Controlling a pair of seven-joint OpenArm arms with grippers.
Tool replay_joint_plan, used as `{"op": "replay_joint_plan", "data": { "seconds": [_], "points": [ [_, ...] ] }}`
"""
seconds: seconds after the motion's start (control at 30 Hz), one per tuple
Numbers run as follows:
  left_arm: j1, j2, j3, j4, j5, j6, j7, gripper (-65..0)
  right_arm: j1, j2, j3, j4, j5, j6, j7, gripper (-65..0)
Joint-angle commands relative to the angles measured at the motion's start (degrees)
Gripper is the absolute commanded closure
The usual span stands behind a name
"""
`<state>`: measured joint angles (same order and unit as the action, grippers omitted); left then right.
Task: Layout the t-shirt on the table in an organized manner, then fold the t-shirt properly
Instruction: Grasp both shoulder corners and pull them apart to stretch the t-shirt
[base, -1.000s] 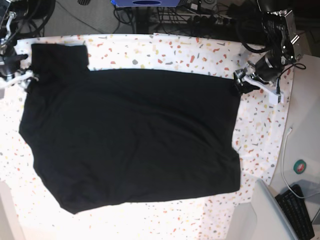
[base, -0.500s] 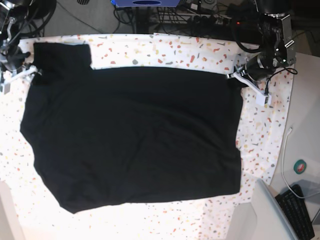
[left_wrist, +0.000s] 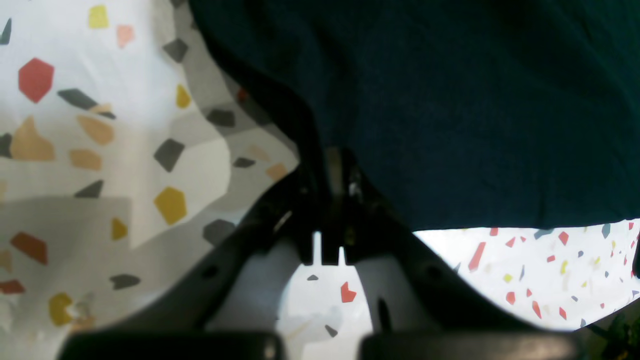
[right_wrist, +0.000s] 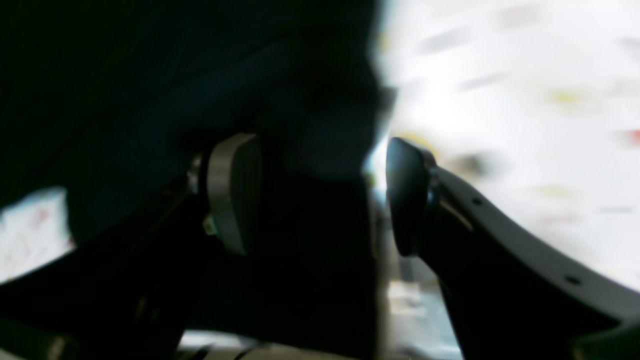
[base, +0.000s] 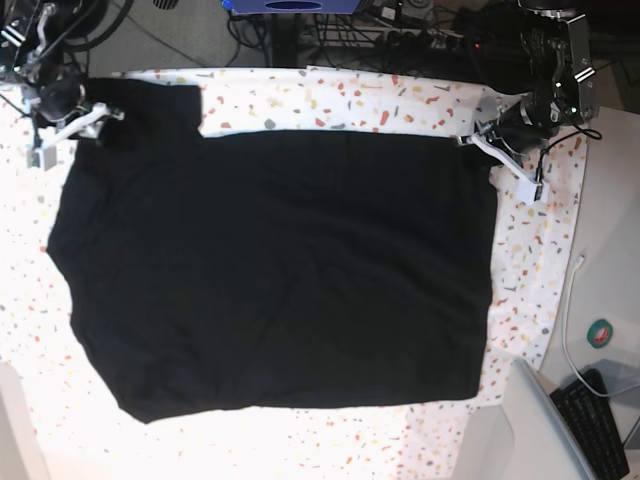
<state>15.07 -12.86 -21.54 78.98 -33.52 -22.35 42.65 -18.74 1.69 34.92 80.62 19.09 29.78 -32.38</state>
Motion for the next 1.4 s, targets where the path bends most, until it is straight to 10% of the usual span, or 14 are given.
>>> {"op": "replay_joint_plan", "data": {
  "seconds": [0.0,0.2,0.4,1.37],
  "points": [
    [-0.26,-0.72,-0.22,1.06,-0.99,-0.2,-0.85,0.0,0.41,0.9,0.12,0.74,0.29,0.59,0.07,-34.8],
    [0.18,-0.81,-0.83,1.24,-0.99,-0.2,-0.85,0.0,0.41,0.9,0.64,0.3,0.38,0.68,-0.1,-33.9],
    [0.71,-0.81,-0.83,1.24,-0.9,-0.2,-0.76,0.0,0.06,0.81,0.56,0.92,0.47,1.03,-0.37,0.0],
    [12.31,1.04,-10.86,21.99,-1.43,2.17,5.65,0.0,-3.37,-0.77,0.03,20.35,0.29,0.68,-15.93,0.0]
  ]
}}
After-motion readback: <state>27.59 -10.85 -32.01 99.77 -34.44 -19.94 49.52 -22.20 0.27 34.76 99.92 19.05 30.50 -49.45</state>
